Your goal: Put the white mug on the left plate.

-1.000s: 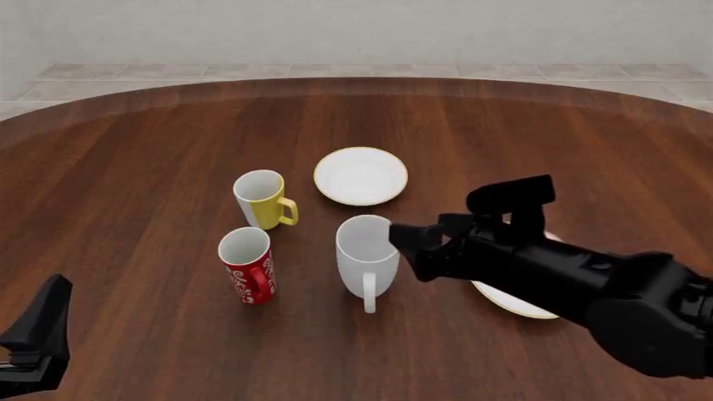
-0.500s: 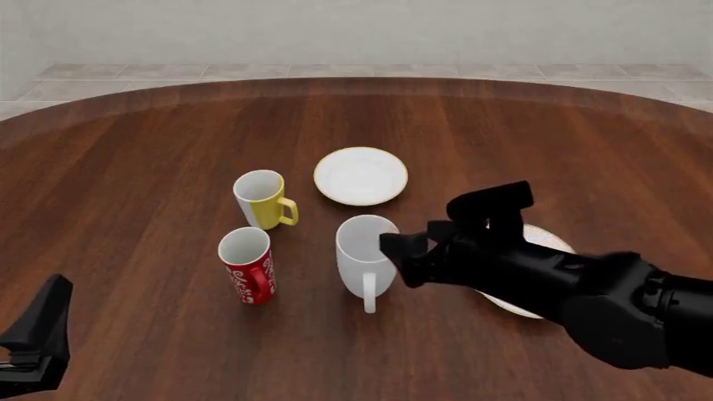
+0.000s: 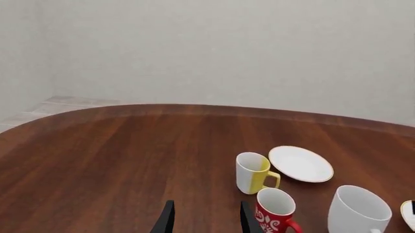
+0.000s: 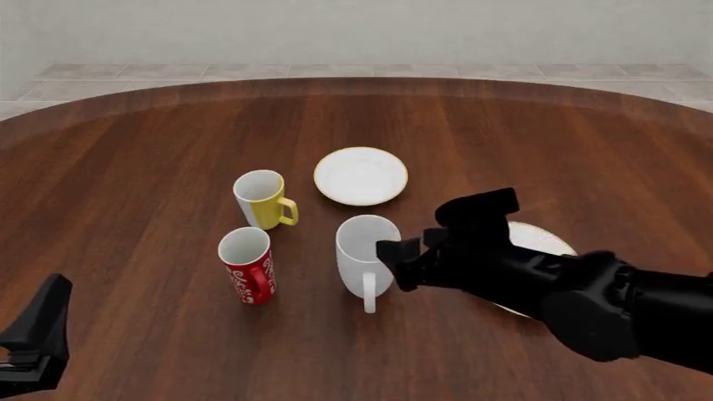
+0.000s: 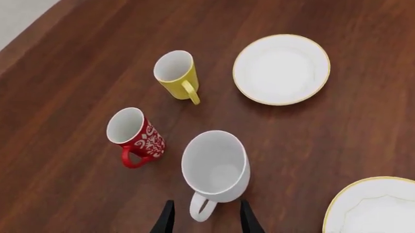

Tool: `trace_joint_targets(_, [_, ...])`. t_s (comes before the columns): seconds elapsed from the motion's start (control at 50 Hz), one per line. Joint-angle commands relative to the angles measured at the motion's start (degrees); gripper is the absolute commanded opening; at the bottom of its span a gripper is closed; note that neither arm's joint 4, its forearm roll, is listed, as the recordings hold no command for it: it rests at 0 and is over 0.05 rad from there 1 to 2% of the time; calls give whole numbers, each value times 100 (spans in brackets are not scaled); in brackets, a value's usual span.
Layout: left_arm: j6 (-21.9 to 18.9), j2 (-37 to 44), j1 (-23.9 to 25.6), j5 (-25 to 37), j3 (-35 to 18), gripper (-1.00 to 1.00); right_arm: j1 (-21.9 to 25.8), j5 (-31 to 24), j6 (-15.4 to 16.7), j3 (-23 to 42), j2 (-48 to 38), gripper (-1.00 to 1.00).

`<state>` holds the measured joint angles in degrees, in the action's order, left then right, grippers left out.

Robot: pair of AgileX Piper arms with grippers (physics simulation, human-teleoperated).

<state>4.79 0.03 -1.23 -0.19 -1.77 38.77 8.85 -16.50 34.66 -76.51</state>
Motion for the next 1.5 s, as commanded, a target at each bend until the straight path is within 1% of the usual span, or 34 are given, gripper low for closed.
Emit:
trace_joint_targets(0.02, [19, 0, 0, -7, -8, 100, -9, 22, -42, 15, -91, 100])
trace_joint_targets(1.5, [121, -1, -37, -14, -48, 100, 111, 359, -136, -11, -559, 100])
